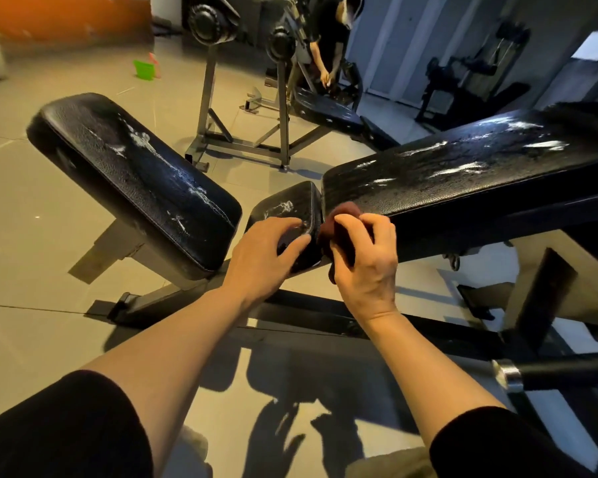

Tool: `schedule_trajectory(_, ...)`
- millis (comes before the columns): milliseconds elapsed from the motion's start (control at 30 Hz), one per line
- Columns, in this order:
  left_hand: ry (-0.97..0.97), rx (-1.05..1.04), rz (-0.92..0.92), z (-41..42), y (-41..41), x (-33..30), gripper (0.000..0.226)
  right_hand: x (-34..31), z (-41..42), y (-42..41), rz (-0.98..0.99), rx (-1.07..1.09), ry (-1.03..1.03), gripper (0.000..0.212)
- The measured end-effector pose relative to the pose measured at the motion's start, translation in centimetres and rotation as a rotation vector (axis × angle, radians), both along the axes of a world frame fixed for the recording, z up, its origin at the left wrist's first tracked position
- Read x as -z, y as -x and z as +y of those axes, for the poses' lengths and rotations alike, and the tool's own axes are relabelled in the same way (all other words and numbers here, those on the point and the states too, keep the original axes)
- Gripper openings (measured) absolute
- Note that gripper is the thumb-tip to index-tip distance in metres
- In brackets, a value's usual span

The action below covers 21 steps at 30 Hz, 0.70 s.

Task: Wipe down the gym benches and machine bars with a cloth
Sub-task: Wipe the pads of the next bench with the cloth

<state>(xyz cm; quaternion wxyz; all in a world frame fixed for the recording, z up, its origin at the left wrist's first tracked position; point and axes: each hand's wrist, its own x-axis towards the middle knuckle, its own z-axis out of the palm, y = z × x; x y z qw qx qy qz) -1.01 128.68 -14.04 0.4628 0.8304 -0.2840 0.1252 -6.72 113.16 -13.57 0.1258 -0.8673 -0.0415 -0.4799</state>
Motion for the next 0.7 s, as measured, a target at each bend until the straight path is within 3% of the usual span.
schedule_trajectory(100, 0.150, 0.126, 0.143, 0.6, 1.2, -0.8, 0.046, -0.4, 2.7, -0.6, 0.151, -0.187, -0.151, 0.065)
schedule_trajectory(200, 0.260, 0.051, 0.238, 1.1, 2.0, -0.7, 0.041, -0.7, 4.8, -0.9, 0.346, -0.304, -0.361, 0.077)
schedule_trajectory(333, 0.249, -0.179, 0.215, 2.1, 2.6, 0.5, 0.034, -0.2, 4.2, -0.5, 0.503, -0.368, -0.088, 0.059)
schedule_trajectory(467, 0.093, -0.277, 0.104, 2.5, 2.3, 1.4, 0.038, -0.2, 2.1, 0.0, 0.228, -0.081, 0.263, 0.025)
schedule_trajectory(567, 0.081, -0.297, 0.054, 1.4, 2.6, 2.6, 0.044, -0.2, -0.2, 0.3, 0.184, 0.082, 0.423, 0.030)
schedule_trajectory(700, 0.140, -0.270, -0.017, -1.0, 3.1, 5.2, 0.056, 1.0, -2.3, 1.2, 0.361, 0.130, 0.533, 0.054)
